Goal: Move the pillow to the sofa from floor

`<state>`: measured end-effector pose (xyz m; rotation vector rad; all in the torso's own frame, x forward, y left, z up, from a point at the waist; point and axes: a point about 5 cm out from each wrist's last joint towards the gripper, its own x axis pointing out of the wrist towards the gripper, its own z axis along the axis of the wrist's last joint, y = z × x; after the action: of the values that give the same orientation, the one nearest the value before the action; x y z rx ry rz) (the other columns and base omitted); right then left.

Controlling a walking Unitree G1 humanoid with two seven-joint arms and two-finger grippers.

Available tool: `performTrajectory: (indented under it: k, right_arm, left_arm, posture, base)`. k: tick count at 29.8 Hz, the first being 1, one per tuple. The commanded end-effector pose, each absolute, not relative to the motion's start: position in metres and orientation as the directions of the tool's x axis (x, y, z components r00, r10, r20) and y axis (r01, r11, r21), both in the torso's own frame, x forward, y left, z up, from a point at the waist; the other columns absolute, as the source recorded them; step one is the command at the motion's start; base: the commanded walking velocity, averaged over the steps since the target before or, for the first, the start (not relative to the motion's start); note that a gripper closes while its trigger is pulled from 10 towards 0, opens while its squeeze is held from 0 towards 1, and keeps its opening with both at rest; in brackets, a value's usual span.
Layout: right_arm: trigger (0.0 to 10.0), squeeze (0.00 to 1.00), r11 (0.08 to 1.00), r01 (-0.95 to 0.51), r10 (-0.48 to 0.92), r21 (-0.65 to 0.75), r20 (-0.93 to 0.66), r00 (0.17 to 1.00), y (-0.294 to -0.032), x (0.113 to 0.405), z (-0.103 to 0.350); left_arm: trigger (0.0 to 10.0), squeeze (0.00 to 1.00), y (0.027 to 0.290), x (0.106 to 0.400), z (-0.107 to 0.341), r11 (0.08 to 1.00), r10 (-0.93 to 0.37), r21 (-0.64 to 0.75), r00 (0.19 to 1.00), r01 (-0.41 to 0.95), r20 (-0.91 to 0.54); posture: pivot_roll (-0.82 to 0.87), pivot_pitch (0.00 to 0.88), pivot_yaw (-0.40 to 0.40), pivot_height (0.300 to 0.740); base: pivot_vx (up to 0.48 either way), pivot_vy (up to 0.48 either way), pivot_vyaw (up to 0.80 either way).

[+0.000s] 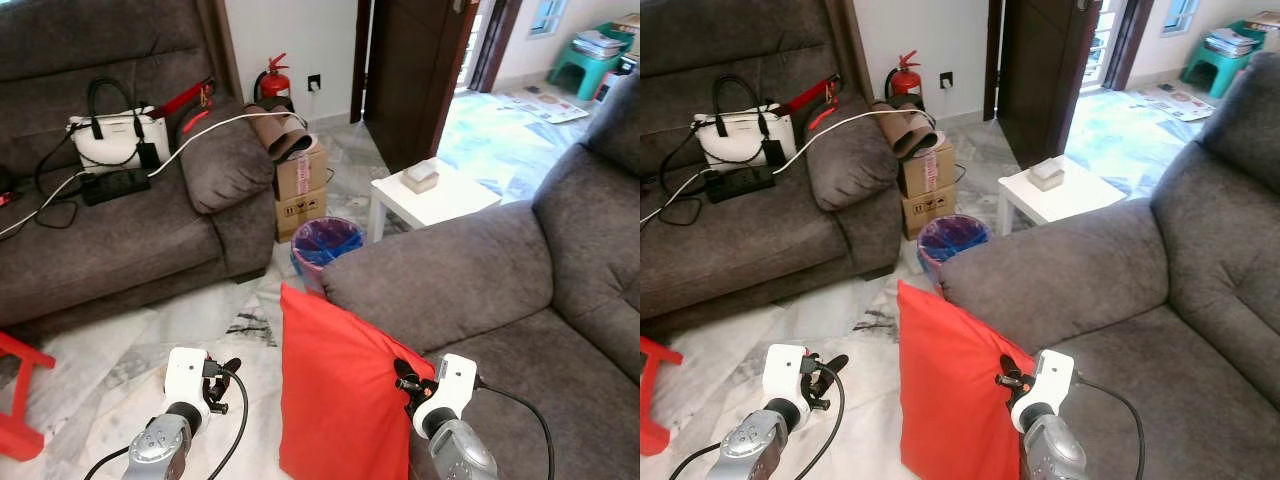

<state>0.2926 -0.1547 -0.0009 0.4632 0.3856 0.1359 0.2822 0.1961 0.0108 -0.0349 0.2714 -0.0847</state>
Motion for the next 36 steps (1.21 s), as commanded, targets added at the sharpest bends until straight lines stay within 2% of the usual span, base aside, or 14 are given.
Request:
performTrajectory:
  k: [1,36]
  right_arm:
    - [10.0,0.00,0.887,-0.042,0.184,0.459,-0.269,0.945,-0.1609,0.3015,0.0106]
    - [10.0,0.00,0.886,-0.051,0.198,0.461,-0.275,0.941,-0.1591,0.3019,0.0105]
  left_arm:
    - [10.0,0.00,0.1997,0.2801,0.0101,0.997,-0.075,-0.052,0.962,0.064,-0.262]
    - [10.0,0.00,0.1980,0.2788,0.0096,0.997,-0.066,-0.052,0.965,0.054,-0.253]
  posture:
    - [0.19,0.065,0.032,0.740]
    - [0.20,0.073,0.020,0.740]
  base:
    - [0.000,0.000,-0.77]
    - [-0.030,0.000,-0.77]
